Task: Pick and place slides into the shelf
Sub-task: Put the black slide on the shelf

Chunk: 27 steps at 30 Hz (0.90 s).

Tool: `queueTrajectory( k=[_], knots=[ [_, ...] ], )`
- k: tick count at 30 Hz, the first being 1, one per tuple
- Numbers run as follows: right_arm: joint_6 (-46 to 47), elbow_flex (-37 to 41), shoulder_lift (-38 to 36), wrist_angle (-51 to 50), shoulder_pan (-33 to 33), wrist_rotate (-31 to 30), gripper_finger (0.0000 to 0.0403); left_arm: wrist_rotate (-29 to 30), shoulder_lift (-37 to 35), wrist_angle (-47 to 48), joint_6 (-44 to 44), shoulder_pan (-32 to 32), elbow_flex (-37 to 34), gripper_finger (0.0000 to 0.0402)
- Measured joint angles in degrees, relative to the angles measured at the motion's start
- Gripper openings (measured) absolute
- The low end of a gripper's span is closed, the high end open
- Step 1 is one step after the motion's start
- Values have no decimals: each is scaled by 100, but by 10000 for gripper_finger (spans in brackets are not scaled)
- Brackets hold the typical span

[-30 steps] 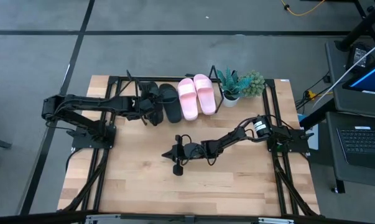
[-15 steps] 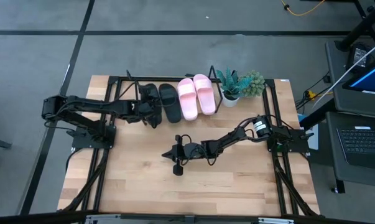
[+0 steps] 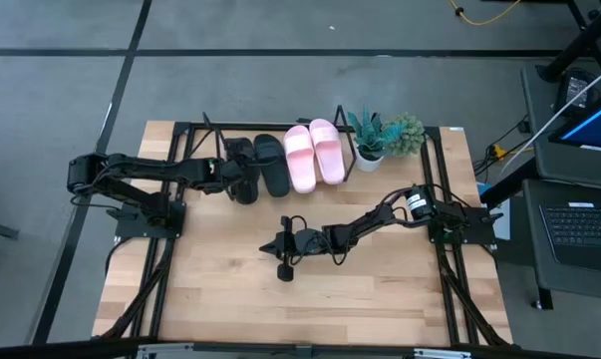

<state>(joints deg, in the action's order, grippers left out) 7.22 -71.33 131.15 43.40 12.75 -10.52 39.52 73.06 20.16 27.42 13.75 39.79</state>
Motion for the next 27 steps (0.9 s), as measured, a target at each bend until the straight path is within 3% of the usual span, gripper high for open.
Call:
queueTrajectory(
  k=[6, 20, 27],
  knots=[
    [-1, 0, 0, -2, 0, 1, 2, -119, 0, -460, 11, 100, -4, 59],
    [0, 0, 0, -72, 0, 0, 3, -110, 0, -483, 158, 141, -4, 137],
    [0, 0, -1, -130, 0, 2, 3, -75, 0, -453, 166, 133, -2, 154]
  ],
)
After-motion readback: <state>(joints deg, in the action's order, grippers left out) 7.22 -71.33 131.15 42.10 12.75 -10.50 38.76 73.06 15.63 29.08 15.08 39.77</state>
